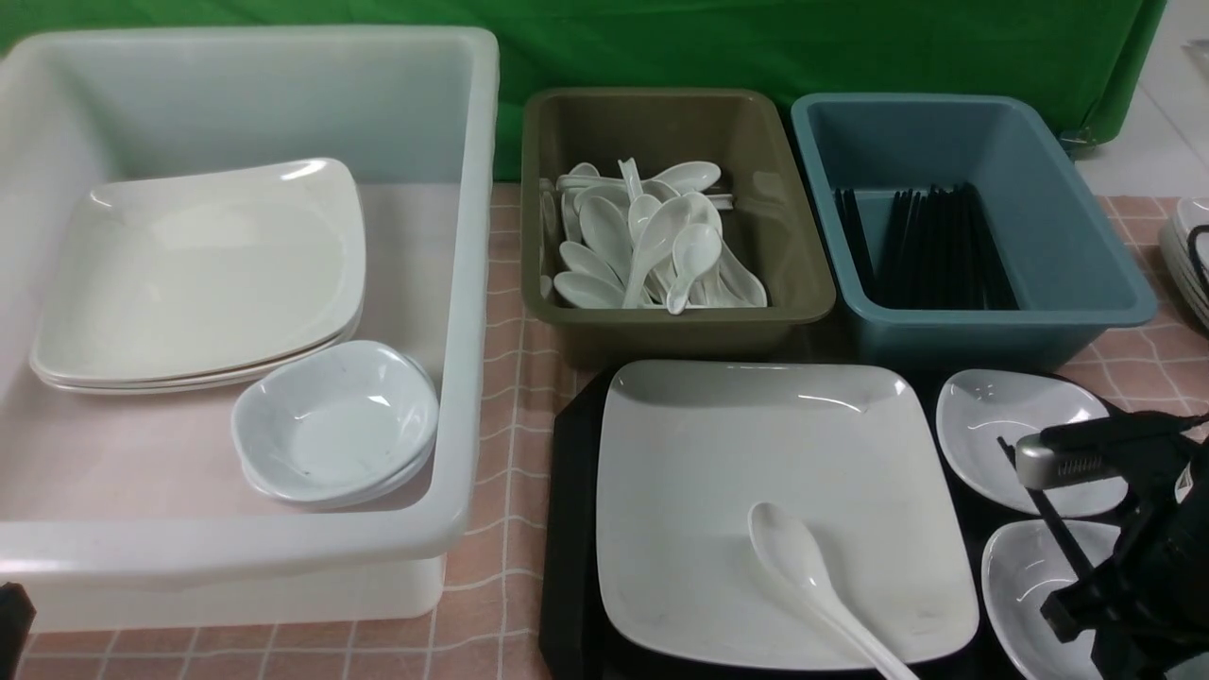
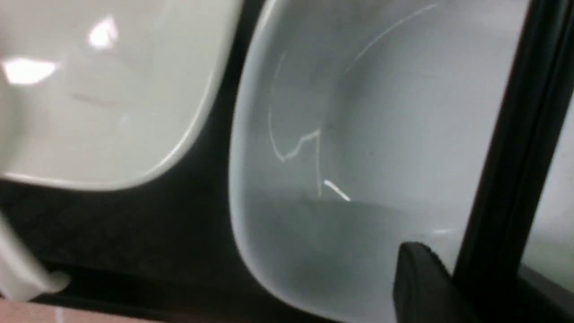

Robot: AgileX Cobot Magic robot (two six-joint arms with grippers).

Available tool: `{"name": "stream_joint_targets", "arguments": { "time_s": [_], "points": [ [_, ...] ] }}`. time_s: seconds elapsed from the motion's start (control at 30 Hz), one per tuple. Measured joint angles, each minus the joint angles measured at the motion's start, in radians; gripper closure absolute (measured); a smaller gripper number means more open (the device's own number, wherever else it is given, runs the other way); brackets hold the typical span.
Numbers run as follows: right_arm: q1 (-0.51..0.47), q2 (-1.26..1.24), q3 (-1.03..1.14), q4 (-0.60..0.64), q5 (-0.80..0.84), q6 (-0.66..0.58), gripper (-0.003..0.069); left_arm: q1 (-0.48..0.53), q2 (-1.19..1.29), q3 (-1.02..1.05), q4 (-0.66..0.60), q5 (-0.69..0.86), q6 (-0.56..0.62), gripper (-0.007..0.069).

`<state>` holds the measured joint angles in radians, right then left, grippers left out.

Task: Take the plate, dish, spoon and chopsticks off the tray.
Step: Use the right arm to grab a pair of chopsticks from the plate, then use the right arm to put the chopsticks into the small storage box on the right

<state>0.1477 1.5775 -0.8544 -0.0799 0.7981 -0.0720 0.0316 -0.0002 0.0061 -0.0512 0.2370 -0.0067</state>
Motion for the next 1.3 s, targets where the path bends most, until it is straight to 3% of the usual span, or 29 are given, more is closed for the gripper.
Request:
{"name": "stream_joint_targets", "arguments": {
  "time_s": [0.27, 0.37, 0.47, 0.6, 0.77, 0.97, 1.1, 1.13, 1.3],
  "points": [
    [0.000, -0.202, -0.140, 0.027, 0.105, 0.011, 0.0501, 0.000, 0.000, 0.000, 0.000, 0.000, 0.000, 0.0620],
    [0.000, -0.230, -0.225, 0.028, 0.015, 0.046, 0.0501, 0.000, 0.000, 0.000, 0.000, 0.000, 0.000, 0.0620],
    [0.000, -0.188, -0.346, 0.027, -0.226, 0.080, 0.0501, 0.000, 0.000, 0.000, 0.000, 0.000, 0.000, 0.0620],
    [0.000, -0.082, -0.465, 0.027, -0.367, 0.091, 0.0501, 0.000, 0.000, 0.000, 0.000, 0.000, 0.000, 0.0620],
    [0.000, 0.208, -0.654, 0.027, -0.624, 0.091, 0.0501, 0.000, 0.000, 0.000, 0.000, 0.000, 0.000, 0.0620],
    [0.000, 0.453, -0.774, 0.027, -0.722, 0.120, 0.0496, 0.000, 0.000, 0.000, 0.000, 0.000, 0.000, 0.0620],
    [0.000, 0.527, -0.781, 0.027, -0.720, 0.143, 0.0434, 0.000, 0.000, 0.000, 0.000, 0.000, 0.000, 0.0620],
    [0.000, 0.540, -0.783, 0.027, -0.711, 0.172, 0.0369, 0.000, 0.000, 0.000, 0.000, 0.000, 0.001, 0.0620],
    [0.000, 0.524, -0.784, 0.028, -0.628, 0.216, 0.0276, 0.000, 0.000, 0.000, 0.000, 0.000, 0.000, 0.0620]
  ]
}}
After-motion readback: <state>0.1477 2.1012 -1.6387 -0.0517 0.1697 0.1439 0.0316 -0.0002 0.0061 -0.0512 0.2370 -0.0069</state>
